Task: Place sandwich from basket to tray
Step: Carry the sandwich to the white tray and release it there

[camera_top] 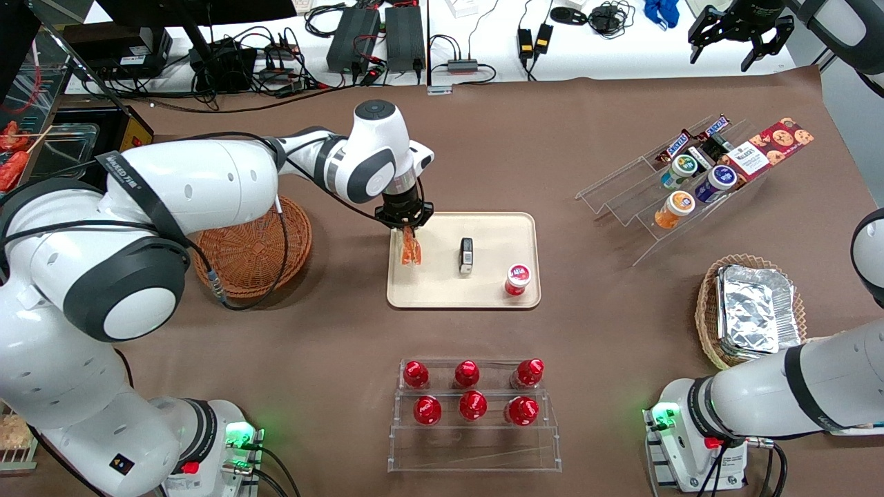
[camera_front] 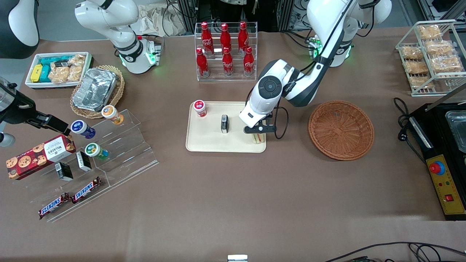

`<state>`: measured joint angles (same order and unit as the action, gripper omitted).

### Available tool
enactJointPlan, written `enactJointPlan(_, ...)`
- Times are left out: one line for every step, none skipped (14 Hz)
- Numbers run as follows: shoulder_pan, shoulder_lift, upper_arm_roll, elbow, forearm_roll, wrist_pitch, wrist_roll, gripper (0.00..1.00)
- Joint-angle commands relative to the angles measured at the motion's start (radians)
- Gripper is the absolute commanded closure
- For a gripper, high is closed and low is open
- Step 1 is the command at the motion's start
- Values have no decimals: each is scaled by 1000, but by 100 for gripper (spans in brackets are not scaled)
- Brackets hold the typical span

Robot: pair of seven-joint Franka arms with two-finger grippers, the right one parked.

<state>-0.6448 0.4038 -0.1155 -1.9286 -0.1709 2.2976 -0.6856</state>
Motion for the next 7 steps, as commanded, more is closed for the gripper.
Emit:
enactJointPlan(-28, 6, 10, -52, 4, 78, -6, 100)
enactJointPlan(-36, 9, 10, -53, 4, 83, -6, 100)
enactJointPlan(-38, 9, 10, -53, 4, 83, -12, 100)
enactJointPlan(-38, 7, 10, -53, 2, 83, -17, 89)
enactJointPlan(-38, 7, 10, -53, 2, 82, -34, 53)
enactJointPlan(-36, 6, 11, -55, 4, 82, -32, 25)
enactJointPlan(-35, 1, 13, -55, 4, 77, -40, 0)
